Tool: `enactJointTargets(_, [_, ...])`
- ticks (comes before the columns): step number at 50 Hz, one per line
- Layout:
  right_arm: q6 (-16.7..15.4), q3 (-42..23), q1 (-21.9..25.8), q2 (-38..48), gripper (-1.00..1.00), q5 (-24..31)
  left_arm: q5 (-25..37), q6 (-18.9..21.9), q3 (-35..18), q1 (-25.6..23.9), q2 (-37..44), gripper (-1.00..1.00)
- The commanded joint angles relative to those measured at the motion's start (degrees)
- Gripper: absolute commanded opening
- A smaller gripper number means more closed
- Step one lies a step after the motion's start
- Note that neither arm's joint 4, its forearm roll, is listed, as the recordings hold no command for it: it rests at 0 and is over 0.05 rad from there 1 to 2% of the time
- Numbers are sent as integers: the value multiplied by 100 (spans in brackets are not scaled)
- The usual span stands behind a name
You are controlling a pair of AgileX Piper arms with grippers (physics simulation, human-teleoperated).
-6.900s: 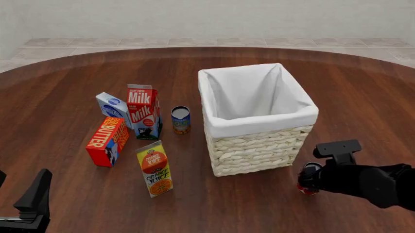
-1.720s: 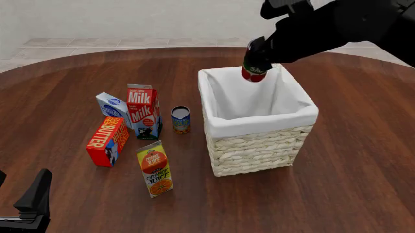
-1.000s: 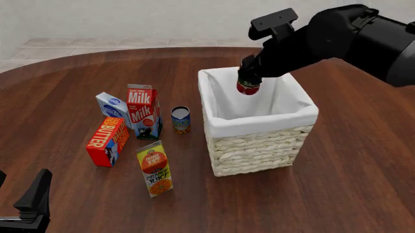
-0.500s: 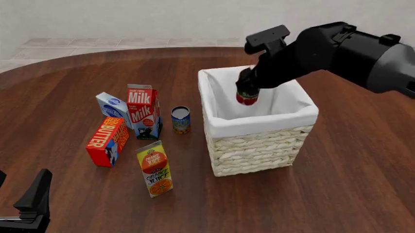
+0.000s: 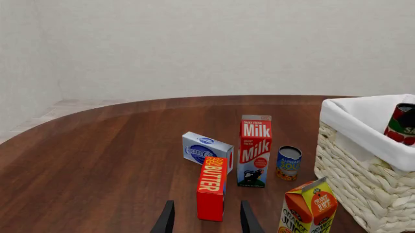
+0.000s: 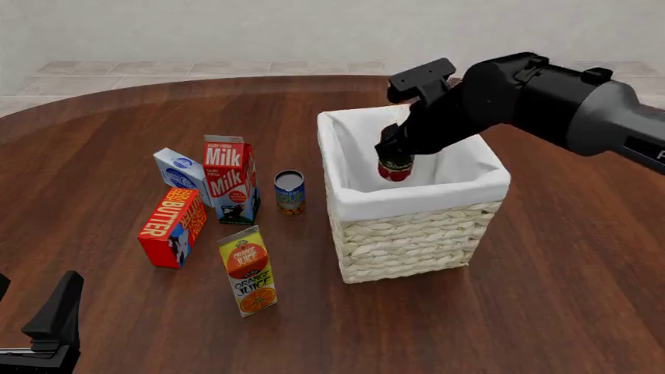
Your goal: Pick up the tomato sauce, and put it in the basket.
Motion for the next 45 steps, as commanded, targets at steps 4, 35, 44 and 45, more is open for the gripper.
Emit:
enactJointTargets(4, [93, -30, -32, 128, -100, -35, 0, -2, 0, 0, 0, 100])
enactJointTargets(35, [105, 133, -83, 394, -100, -232, 0, 0, 0, 0, 0, 100])
enactJointTargets(44, [112, 92, -74, 480, -100, -243, 1, -1, 0, 0, 0, 100])
enactJointTargets(45, [110, 93, -74, 493, -100, -246, 1, 1, 0, 0, 0, 100])
